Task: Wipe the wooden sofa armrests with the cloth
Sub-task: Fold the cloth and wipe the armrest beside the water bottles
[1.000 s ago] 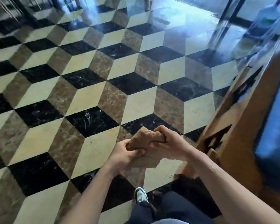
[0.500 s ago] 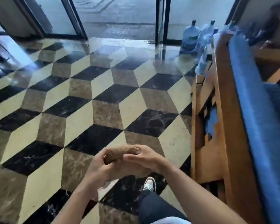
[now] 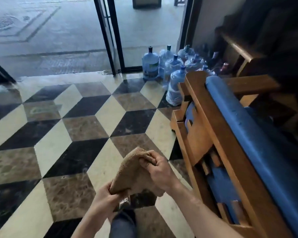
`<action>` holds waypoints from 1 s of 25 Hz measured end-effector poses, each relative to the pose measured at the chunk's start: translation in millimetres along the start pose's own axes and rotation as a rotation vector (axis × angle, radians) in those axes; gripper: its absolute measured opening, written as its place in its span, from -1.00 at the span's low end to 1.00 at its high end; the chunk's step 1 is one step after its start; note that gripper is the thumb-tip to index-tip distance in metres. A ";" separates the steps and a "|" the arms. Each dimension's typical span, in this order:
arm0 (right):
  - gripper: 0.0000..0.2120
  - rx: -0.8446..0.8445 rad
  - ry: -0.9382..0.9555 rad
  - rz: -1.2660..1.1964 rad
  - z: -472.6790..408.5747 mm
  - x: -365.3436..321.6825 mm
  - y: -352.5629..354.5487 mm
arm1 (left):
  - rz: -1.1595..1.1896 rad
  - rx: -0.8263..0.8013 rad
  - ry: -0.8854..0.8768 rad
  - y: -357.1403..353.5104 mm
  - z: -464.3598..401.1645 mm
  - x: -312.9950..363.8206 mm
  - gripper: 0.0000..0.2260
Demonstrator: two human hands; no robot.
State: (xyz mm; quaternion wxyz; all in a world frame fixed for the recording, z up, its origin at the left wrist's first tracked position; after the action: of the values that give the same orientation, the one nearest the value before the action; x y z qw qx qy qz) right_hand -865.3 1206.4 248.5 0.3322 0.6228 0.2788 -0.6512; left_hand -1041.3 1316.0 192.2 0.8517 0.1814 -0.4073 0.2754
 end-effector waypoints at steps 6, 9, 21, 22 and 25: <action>-0.90 0.262 -0.056 -0.054 -207.8 -20.4 33.3 | 0.164 -0.154 -0.046 46.5 -203.2 151.8 -0.63; -0.86 0.299 -0.038 -0.116 -286.7 -30.4 53.4 | 0.162 -0.162 -0.033 50.9 -285.4 222.0 -0.70; -0.26 0.559 -0.241 -0.279 -616.9 20.4 274.4 | -0.383 -0.152 -0.259 -121.3 -611.4 538.5 -0.60; -0.12 0.561 -0.269 -0.307 -638.3 17.1 294.7 | -0.443 -0.175 -0.306 -141.5 -628.9 568.5 -0.62; -0.25 0.572 -0.273 -0.372 -688.0 14.0 363.3 | -0.620 -0.337 -0.454 -216.8 -670.5 638.8 -0.66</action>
State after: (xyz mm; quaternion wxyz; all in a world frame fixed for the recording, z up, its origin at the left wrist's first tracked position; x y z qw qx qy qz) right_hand -151.5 1513.1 205.5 0.0547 0.5364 0.1472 -0.8292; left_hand -179.4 1709.1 276.9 0.8007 0.2097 -0.5500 -0.1116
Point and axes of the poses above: each hand's wrist, its own z-axis away from the middle knuckle, its own y-axis out of the back of the hand, x = y × z, the point moved 9 cm from there along -z, towards the middle knuckle, and after that the axes turned 10 degrees about y, right-handed, at the moved point
